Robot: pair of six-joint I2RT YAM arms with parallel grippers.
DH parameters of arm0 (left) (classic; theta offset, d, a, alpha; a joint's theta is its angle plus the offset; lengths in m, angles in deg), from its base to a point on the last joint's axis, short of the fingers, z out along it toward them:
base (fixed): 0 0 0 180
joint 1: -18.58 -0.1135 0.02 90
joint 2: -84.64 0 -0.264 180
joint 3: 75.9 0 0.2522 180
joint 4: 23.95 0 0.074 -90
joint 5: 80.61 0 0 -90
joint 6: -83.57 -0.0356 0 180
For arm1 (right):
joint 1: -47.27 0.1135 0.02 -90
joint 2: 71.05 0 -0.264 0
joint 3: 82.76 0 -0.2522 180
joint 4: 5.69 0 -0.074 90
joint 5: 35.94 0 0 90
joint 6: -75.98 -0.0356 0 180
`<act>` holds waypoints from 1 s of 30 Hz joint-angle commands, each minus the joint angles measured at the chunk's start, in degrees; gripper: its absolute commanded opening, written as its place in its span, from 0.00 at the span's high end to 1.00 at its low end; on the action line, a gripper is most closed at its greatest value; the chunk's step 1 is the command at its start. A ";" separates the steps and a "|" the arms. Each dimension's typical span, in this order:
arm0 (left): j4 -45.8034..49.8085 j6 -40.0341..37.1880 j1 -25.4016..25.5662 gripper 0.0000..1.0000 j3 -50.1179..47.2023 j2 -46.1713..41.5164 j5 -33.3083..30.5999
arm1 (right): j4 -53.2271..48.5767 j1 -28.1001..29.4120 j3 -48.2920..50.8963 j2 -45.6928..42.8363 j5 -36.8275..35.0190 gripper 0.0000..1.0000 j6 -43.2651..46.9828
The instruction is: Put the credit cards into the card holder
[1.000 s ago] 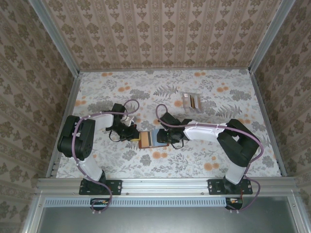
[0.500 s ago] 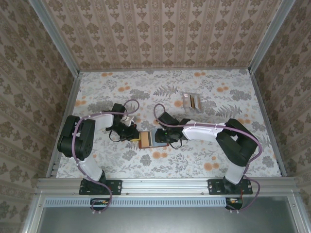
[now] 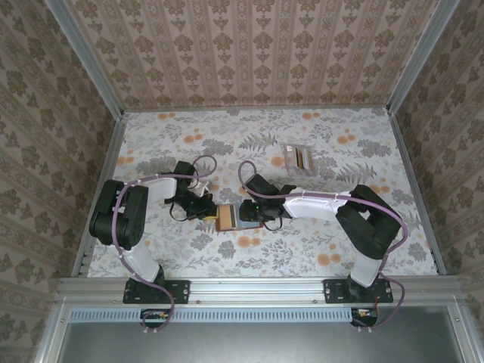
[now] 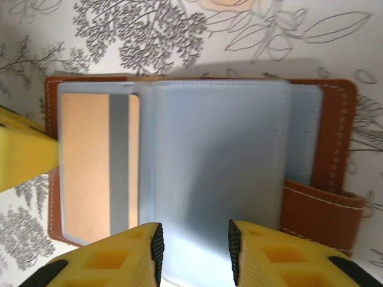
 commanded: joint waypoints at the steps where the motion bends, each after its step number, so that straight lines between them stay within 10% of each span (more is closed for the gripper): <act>1: 2.35 -1.33 -0.40 1.00 0.07 1.06 -0.26 | -3.42 0.49 1.35 -4.39 -4.99 0.62 0.27; 30: 2.49 -1.35 -0.45 1.00 0.09 0.60 -0.26 | -2.50 0.82 0.73 -1.38 -2.89 0.64 -0.36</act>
